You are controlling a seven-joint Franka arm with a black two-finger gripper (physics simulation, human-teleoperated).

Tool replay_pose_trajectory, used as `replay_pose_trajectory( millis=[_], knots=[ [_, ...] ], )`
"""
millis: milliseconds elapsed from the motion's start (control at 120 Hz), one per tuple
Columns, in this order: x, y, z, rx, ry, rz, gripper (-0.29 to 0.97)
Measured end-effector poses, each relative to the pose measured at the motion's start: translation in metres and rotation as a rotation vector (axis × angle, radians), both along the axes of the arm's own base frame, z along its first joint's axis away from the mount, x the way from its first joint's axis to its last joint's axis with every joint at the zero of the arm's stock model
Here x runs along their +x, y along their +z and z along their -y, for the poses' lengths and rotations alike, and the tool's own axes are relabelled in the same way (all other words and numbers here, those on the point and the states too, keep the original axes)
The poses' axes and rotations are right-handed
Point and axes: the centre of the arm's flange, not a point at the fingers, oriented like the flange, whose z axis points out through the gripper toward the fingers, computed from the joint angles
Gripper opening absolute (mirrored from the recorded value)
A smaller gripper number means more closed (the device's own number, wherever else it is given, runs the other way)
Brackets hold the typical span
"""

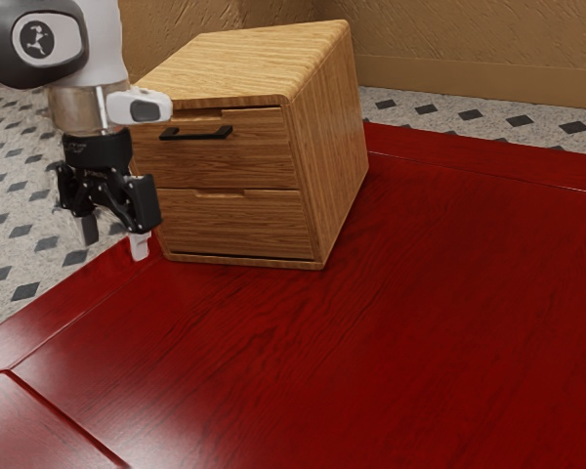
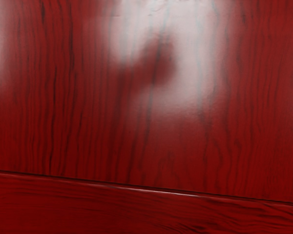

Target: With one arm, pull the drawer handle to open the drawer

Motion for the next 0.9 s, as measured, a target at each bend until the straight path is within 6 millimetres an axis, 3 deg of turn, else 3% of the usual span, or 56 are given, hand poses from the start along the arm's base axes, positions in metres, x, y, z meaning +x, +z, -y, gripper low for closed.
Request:
replay_pose_trajectory(
  millis=[225, 275, 333, 375, 425, 475, 550, 592, 633, 667, 700, 725, 758, 792, 825, 850, 900],
  knots=[
    [0.028, 0.019, -0.004, 0.035, -0.018, 0.241, 0.68],
    [0.025, 0.043, -0.010, 0.033, -0.007, 0.307, 0.68],
    [0.013, 0.100, -0.002, 0.063, -0.004, 0.429, 0.68],
    [0.008, 0.125, 0.025, 0.070, -0.047, 0.486, 0.68],
    [0.007, 0.139, 0.078, 0.055, -0.143, 0.519, 0.68],
    [0.003, 0.142, 0.145, 0.026, -0.269, 0.529, 0.68],
    [-0.006, 0.128, 0.230, -0.002, -0.432, 0.501, 0.68],
    [-0.012, 0.124, 0.257, 0.002, -0.491, 0.492, 0.68],
    [-0.013, 0.122, 0.263, 0.025, -0.520, 0.497, 0.67],
    [-0.003, 0.122, 0.243, 0.055, -0.502, 0.507, 0.67],
    [0.015, 0.118, 0.196, 0.089, -0.448, 0.517, 0.67],
    [0.028, 0.114, 0.141, 0.122, -0.378, 0.521, 0.67],
    [0.035, 0.108, 0.052, 0.174, -0.264, 0.519, 0.67],
    [0.029, 0.101, -0.036, 0.222, -0.160, 0.515, 0.68],
    [0.018, 0.094, -0.101, 0.246, -0.109, 0.518, 0.68],
    [0.015, 0.087, -0.129, 0.253, -0.111, 0.526, 0.68],
    [0.020, 0.072, -0.156, 0.247, -0.171, 0.552, 0.68]
  ],
)
